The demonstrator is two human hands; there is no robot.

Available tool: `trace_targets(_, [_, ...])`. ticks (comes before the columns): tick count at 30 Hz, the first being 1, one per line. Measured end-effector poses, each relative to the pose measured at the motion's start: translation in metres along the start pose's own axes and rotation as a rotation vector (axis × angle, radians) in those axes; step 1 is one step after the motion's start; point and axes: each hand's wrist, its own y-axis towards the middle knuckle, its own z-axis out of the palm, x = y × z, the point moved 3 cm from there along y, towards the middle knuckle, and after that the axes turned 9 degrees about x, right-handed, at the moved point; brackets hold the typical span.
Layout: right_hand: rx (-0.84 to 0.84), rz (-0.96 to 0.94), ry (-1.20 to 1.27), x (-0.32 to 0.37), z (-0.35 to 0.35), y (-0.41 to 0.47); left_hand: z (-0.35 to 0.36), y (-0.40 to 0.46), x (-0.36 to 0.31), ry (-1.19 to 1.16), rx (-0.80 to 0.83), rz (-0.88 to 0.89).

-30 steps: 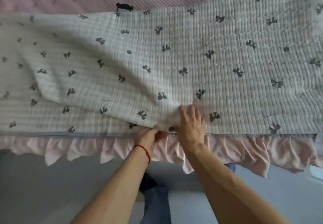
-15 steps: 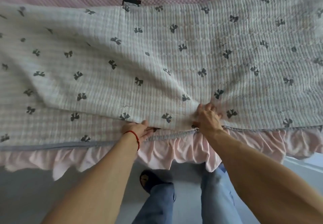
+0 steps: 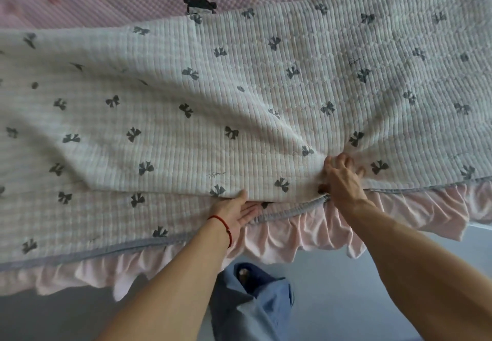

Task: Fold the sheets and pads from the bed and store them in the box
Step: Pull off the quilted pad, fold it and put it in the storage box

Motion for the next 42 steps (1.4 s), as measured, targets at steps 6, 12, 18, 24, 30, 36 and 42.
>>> trace_targets(6, [0.019, 0.046, 0.023, 0.001, -0.004, -0.005, -0.056, -0.019, -0.031, 0.067, -0.025, 0.157])
trace_targets(12, [0.081, 0.090, 0.078, 0.007, -0.022, -0.016, -0.101, -0.019, -0.058, -0.072, -0.051, 0.215])
trace_targets(18, [-0.145, 0.140, 0.743, 0.098, -0.056, -0.087, -0.119, -0.025, -0.073, -0.195, -0.038, 0.248])
trace_targets(24, [0.198, 0.349, 1.794, 0.222, -0.036, -0.156, -0.168, -0.020, -0.120, -0.236, -0.175, 0.326])
trace_targets(30, [0.106, 0.441, 2.237, 0.266, -0.030, -0.142, -0.211, -0.033, -0.099, -0.147, -0.098, 0.336])
trace_targets(36, [-0.266, 0.678, 1.967, 0.273, -0.011, -0.179, -0.260, -0.050, -0.039, -0.136, 0.013, 0.254])
trace_targets(42, [-0.174, 0.582, 2.040, 0.272, 0.000, -0.172, -0.259, -0.052, -0.053, -0.048, 0.034, 0.229])
